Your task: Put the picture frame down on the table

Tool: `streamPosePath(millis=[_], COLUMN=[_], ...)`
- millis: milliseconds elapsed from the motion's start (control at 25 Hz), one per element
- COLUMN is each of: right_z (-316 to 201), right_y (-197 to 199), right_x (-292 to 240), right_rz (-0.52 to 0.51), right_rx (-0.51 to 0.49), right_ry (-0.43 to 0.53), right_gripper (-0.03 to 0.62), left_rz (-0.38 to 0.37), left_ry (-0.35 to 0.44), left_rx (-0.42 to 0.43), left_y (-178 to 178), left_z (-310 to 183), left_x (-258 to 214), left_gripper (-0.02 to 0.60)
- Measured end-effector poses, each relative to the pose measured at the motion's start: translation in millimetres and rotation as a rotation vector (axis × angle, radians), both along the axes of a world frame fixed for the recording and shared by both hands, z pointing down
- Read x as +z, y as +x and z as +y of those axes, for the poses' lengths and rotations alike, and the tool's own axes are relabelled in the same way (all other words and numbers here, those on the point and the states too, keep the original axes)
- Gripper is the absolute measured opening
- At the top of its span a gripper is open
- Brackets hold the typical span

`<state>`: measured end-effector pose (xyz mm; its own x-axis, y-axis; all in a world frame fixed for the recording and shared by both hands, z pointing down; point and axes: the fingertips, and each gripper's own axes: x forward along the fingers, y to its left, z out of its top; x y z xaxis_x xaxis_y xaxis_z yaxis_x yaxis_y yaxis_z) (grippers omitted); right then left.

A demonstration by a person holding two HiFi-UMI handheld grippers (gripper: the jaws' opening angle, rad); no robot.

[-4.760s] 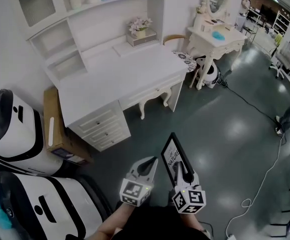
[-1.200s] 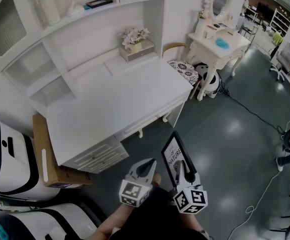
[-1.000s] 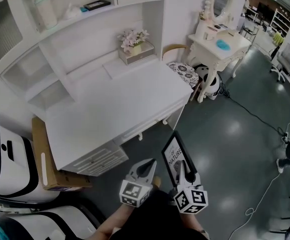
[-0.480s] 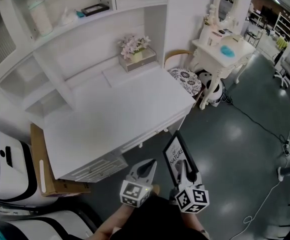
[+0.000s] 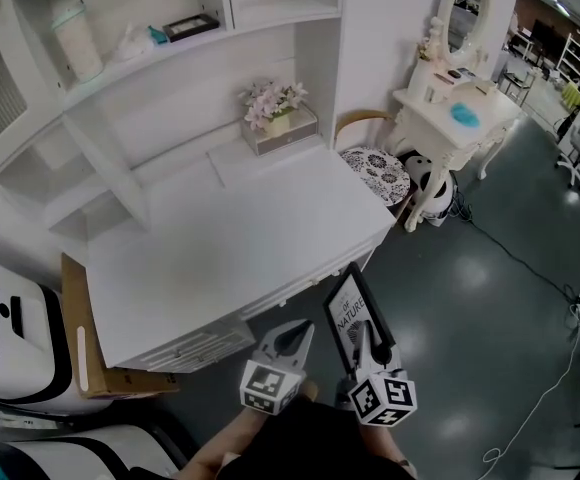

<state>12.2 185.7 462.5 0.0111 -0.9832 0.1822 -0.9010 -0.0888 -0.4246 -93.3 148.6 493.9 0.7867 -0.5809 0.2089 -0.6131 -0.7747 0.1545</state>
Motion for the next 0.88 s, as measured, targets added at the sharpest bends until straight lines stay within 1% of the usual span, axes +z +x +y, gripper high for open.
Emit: streamPosePath(millis=[400, 640, 880], right_z=[-23, -23, -23], right_y=[7, -1, -5], right_x=[6, 11, 14], right_rz=[0.006, -0.003, -0.010], right_rx=[-0.029, -0.053, -0.061], right_ry=[-0.003, -0.015, -0.023], right_gripper=[0.014, 0.014, 0.014], left_rz=[0.007, 0.006, 0.009], left_ry=[-0.012, -0.019, -0.020], left_rx=[-0.002, -0.038, -0.042], left_y=[15, 4, 2], left_z=[-15, -22, -18], left_x=[8, 13, 13], left_gripper=[0.012, 0.012, 0.012])
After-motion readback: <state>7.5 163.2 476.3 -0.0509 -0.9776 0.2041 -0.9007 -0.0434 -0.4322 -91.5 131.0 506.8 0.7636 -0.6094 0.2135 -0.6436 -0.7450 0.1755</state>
